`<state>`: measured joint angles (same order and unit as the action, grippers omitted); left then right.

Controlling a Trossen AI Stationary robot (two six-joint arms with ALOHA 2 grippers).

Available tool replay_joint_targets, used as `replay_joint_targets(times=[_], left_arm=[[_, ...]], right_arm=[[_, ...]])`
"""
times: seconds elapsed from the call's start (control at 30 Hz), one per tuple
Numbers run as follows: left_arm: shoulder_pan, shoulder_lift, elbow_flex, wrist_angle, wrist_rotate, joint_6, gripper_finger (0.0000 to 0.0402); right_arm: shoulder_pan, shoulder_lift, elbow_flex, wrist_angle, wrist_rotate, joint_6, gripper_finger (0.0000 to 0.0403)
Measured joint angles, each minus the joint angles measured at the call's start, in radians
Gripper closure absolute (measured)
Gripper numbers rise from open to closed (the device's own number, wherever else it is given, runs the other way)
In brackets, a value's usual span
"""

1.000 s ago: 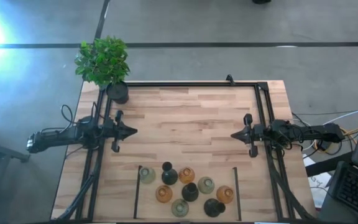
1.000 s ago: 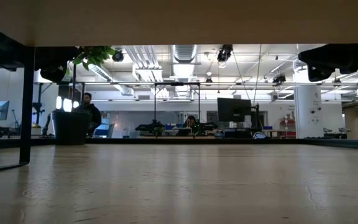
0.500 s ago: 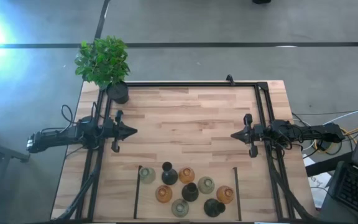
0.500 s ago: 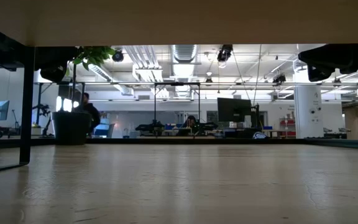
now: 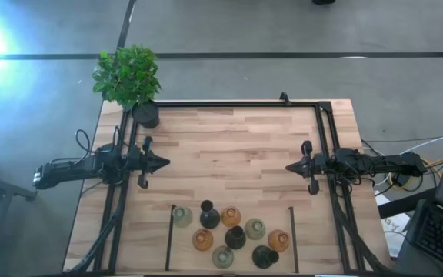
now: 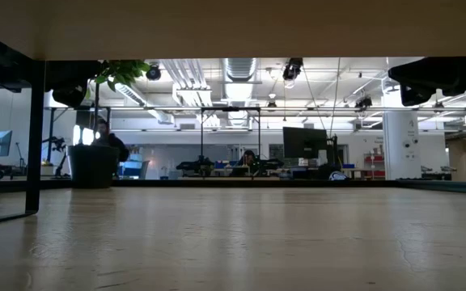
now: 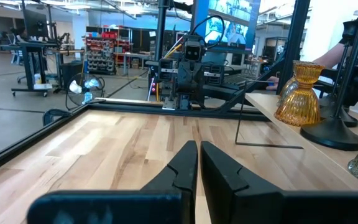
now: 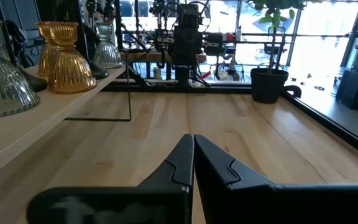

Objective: Pick & Place candle stick holders
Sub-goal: Return to Home Position

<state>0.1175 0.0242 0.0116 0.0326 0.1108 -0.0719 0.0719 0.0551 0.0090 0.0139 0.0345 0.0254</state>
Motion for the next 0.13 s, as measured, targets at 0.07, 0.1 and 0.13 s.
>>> replay_joint_targets(times=[0.07, 0.1, 0.13], left_arm=[[0.000, 0.000, 0.000, 0.000, 0.000, 0.000, 0.0378], [0.000, 0.000, 0.000, 0.000, 0.000, 0.000, 0.0378], [0.000, 0.000, 0.000, 0.000, 0.000, 0.000, 0.0378]], right_arm=[[0.000, 0.000, 0.000, 0.000, 0.000, -0.002, 0.0394], [0.000, 0.000, 0.000, 0.000, 0.000, -0.001, 0.0394], [0.000, 0.000, 0.000, 0.000, 0.000, 0.000, 0.0394]])
